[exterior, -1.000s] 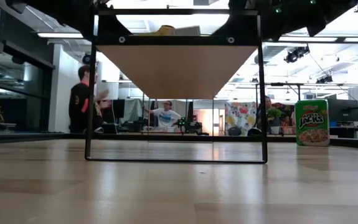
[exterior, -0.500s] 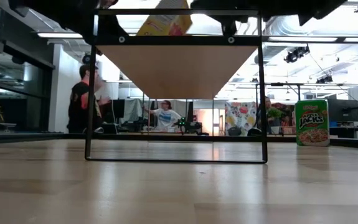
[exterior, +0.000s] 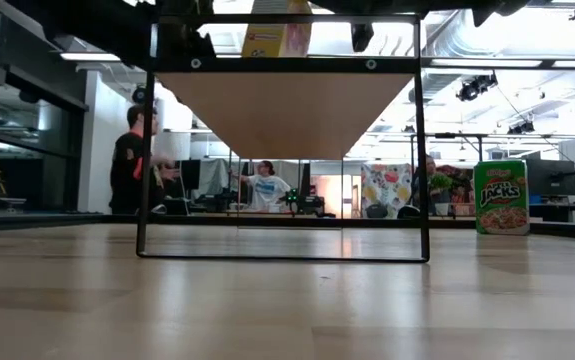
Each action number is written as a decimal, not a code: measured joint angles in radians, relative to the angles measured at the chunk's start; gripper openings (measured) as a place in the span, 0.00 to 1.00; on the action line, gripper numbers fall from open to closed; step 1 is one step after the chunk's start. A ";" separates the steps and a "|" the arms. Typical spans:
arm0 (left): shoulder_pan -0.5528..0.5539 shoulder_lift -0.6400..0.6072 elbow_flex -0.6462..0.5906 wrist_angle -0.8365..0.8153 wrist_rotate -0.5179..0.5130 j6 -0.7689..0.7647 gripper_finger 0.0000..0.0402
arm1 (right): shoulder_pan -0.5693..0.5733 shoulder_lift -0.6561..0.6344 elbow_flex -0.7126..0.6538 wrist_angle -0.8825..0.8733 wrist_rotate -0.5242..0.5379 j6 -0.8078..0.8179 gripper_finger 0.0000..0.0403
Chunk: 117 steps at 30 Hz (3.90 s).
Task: Stack cereal on shelf
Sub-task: Put the yellow cereal box on the shelf
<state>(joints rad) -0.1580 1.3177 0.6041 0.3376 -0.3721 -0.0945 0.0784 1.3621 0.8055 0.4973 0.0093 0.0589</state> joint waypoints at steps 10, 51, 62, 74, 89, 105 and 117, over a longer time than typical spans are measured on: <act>0.005 0.020 0.000 0.120 0.037 0.001 0.00 | 0.000 0.000 0.000 0.005 0.072 -0.015 0.00; 0.102 0.019 0.002 0.192 0.154 -0.034 0.00 | 0.012 -0.125 0.000 -0.459 -0.093 0.162 0.00; 0.072 -0.053 0.002 0.171 0.222 -0.023 0.00 | 0.166 -0.048 0.000 -0.323 0.057 0.203 0.00; -0.035 -0.335 0.002 0.133 0.086 0.135 0.00 | 0.232 0.114 0.000 -0.063 0.302 0.206 0.00; -0.101 -0.401 0.002 0.088 -0.013 0.222 0.00 | 0.214 0.265 -0.001 0.226 0.411 0.241 0.00; -0.101 -0.402 0.002 0.077 -0.018 0.220 0.00 | 0.183 0.352 -0.001 0.460 0.703 0.218 0.00; -0.101 -0.402 0.002 0.072 -0.017 0.220 0.00 | 0.143 0.352 -0.001 0.451 0.769 0.116 0.00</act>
<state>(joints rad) -0.2588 0.9161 0.6056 0.4098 -0.3893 0.1253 0.2213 1.7145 0.8047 0.9485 0.7780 0.1748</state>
